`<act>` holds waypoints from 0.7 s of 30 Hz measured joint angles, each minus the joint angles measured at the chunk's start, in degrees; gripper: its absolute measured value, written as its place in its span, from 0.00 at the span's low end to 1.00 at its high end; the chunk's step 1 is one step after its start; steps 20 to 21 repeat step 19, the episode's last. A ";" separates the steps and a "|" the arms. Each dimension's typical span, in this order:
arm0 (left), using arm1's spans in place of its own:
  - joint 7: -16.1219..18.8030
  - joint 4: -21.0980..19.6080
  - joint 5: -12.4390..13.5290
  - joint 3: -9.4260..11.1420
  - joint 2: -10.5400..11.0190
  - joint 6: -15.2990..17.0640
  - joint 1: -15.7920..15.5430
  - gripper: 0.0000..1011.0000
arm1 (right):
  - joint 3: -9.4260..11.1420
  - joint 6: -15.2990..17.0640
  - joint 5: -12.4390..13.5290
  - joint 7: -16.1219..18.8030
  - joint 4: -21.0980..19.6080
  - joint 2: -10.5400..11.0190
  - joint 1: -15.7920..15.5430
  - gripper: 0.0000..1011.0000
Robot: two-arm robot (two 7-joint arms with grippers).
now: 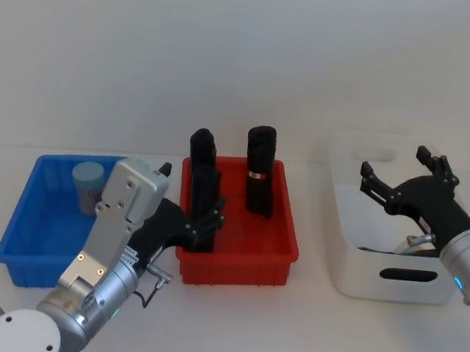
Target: Pick the cotton swabs from the blue box and place them into the white box.
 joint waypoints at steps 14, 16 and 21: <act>0.00 0.00 0.00 0.00 0.00 0.00 0.00 0.99 | 0.03 -0.17 0.00 0.00 0.00 0.00 0.00 0.99; 0.00 0.00 0.00 0.00 0.00 0.00 0.00 0.99 | 0.02 -0.18 0.00 -0.01 0.00 0.00 0.00 0.99; 0.00 0.00 0.00 0.00 0.00 0.00 0.00 0.99 | 0.02 -0.20 0.00 -0.01 0.00 0.00 -0.01 0.99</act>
